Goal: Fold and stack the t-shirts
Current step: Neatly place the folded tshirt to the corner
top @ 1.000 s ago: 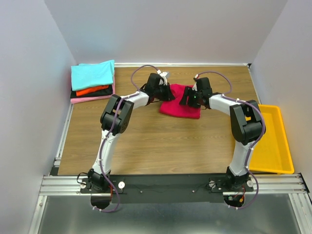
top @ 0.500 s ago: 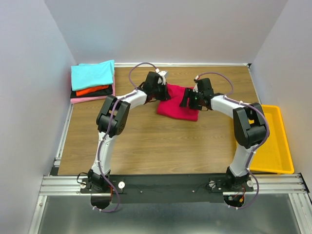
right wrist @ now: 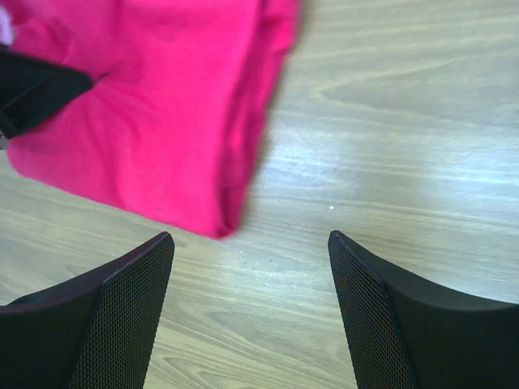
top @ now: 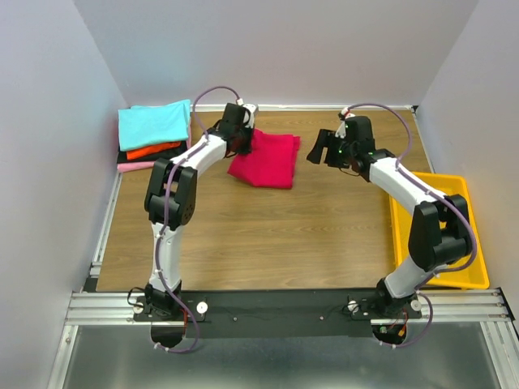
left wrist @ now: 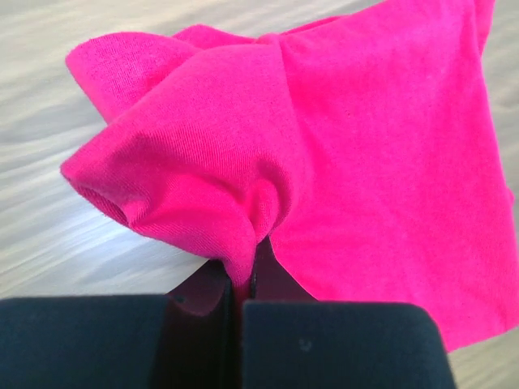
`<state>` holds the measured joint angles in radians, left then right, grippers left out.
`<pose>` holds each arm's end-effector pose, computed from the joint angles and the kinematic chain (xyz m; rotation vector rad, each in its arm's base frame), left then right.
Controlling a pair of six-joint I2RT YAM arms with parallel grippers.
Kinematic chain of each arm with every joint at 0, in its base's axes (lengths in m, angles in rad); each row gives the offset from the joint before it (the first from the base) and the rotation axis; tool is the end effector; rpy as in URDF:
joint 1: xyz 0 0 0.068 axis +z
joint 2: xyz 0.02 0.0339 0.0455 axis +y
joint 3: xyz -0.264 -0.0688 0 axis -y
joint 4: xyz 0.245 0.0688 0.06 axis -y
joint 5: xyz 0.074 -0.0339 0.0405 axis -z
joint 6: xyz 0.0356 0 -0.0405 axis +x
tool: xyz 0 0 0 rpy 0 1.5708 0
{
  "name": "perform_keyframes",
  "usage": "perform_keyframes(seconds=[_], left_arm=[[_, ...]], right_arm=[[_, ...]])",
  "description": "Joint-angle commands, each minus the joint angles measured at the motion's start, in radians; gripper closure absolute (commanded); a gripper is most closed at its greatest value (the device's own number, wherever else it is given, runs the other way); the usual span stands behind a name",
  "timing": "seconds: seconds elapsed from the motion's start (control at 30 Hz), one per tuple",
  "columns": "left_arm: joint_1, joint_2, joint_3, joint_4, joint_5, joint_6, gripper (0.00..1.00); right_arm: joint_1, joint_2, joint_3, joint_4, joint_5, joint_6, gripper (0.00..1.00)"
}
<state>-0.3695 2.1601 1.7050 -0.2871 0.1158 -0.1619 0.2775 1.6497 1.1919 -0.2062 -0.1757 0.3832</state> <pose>0.4590 -0.1822 0.2053 0.3018 2.3216 -0.4011 0.3570 0.1082 0.2550 0.0227 2.2810 0.5501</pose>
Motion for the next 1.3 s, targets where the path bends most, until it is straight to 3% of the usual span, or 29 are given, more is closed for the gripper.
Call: perform_keyframes(seconds=[0.0,0.33,0.63,0.77,1.27], left_arm=[[0.018,-0.098,0.005,-0.061,-0.181,0.082,1.0],[0.069,-0.094,0.14,-0.167,-0.288,0.153,1.0],[0.132,-0.01,0.407,-0.348,-0.335,0.219,1.0],[0.176,0.033,0.542,-0.426,-0.311,0.228,1.0],[0.316,0.064,0.696,-0.491,-0.187,0.279,1.0]], right_arm=[[-0.021,-0.057,-0.008,-0.024,0.013,-0.02,0.16],[-0.027,-0.091,-0.052,-0.01,0.004,-0.017,0.16],[-0.031,-0.105,-0.08,0.01,-0.002,-0.018,0.16],[-0.031,-0.114,-0.089,0.014,-0.01,-0.015,0.16],[-0.032,-0.133,-0.103,0.022,-0.021,-0.012,0.16]])
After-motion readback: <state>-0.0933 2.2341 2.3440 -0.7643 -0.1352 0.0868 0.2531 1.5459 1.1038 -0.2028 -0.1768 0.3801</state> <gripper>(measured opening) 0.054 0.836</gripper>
